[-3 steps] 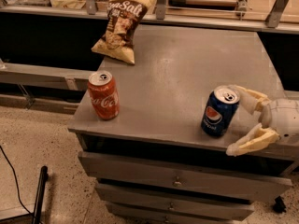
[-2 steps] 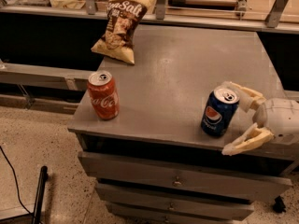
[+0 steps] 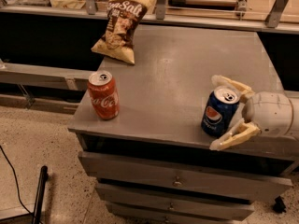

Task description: Knock pepsi can over

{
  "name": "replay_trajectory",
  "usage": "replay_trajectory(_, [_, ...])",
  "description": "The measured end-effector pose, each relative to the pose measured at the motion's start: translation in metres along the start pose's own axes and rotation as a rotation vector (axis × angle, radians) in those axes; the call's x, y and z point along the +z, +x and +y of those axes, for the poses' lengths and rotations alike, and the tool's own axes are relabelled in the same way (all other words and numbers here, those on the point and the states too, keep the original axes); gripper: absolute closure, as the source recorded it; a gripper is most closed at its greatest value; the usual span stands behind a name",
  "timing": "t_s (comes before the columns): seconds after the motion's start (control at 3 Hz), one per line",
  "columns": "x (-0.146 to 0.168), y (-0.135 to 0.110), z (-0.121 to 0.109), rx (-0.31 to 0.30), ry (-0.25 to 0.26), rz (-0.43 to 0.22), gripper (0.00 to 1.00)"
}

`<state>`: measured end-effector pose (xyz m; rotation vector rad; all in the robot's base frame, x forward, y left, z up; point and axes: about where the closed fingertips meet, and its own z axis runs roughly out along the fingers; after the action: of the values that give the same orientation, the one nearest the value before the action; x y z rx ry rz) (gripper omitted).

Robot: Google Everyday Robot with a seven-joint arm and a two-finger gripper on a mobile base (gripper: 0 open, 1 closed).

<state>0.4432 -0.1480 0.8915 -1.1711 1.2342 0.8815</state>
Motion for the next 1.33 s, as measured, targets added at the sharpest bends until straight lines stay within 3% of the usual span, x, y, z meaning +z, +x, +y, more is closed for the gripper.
replay_trajectory(0.33, [0.003, 0.0012, -0.0076, 0.044, 0.049, 0.023, 0.0])
replay_trajectory(0.67, [0.004, 0.0019, -0.0113, 0.062, 0.066, 0.028, 0.0])
replay_trajectory(1.0, [0.0059, 0.0012, -0.0109, 0.061, 0.062, 0.027, 0.13])
replay_trajectory(1.33, [0.0082, 0.0004, -0.0104, 0.059, 0.057, 0.027, 0.38])
